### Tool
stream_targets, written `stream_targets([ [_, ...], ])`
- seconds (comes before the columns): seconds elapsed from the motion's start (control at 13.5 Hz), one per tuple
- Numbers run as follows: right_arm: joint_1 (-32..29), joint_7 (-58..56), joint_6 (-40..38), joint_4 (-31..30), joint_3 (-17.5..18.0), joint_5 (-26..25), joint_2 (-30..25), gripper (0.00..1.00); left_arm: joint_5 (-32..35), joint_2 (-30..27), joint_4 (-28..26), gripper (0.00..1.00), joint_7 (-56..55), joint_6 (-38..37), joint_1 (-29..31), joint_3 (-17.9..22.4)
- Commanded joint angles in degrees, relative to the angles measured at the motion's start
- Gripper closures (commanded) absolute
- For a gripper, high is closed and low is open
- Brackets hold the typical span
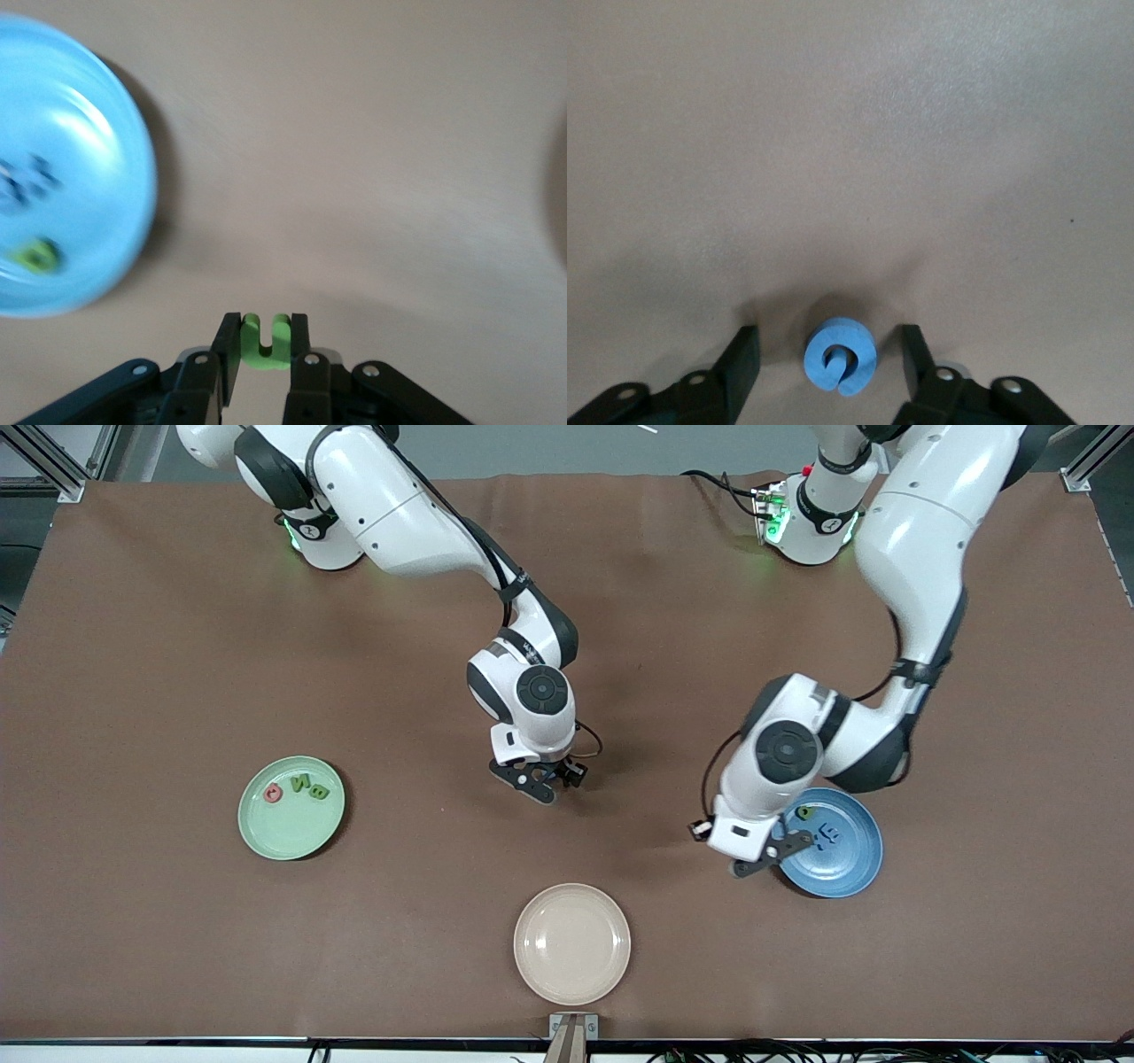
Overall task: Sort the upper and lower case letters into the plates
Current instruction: 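Grasp the green u with the left gripper while the right grasps blue letter, then release the green u on the blue plate while the right carries its letter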
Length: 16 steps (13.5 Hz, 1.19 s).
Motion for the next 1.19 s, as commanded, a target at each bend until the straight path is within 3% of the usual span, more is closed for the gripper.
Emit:
stream_targets([
  [0.0,-0.2,0.2,-0.8,0.3,0.0,-1.1,0.0,0.46,0.6,-2.0,-1.4,1.00,9.5,-2.3,3.8,-0.3],
  [0.3,-0.3,0.7,-1.0,0.2,0.0,-0.8,-0.1,0.98,0.6,-2.2,-2.8,1.00,21.0,-2.4,10.1,-0.1],
  [0.52,-1.9,-0.4,-3.0,0.3,0.2,-0.6,-1.3,1.00,0.7,-1.4,-3.7,1.00,23.4,-1.9,12.5,-0.1],
  [0.74,-7.7,-13.0,-10.9,0.1,0.4,1.2,-6.5,1.00,0.6,-0.1,-4.1,1.00,23.4,1.3,12.6,-0.1],
  [0.96,-16.1,-31.0,-14.4,-6.3,0.5,1.5,-14.7,1.00,2.1,3.6,-3.7,0.96,22.6,7.8,12.0,0.0],
  [1.04,-19.1,-37.9,-13.9,-10.1,0.4,1.5,-17.5,1.00,2.2,4.4,-4.1,0.84,22.7,8.9,11.7,0.0],
  [1.11,-22.2,-44.2,-13.2,-13.0,0.3,1.4,-19.2,1.00,2.1,4.4,-4.3,0.50,22.6,8.7,11.1,0.0],
])
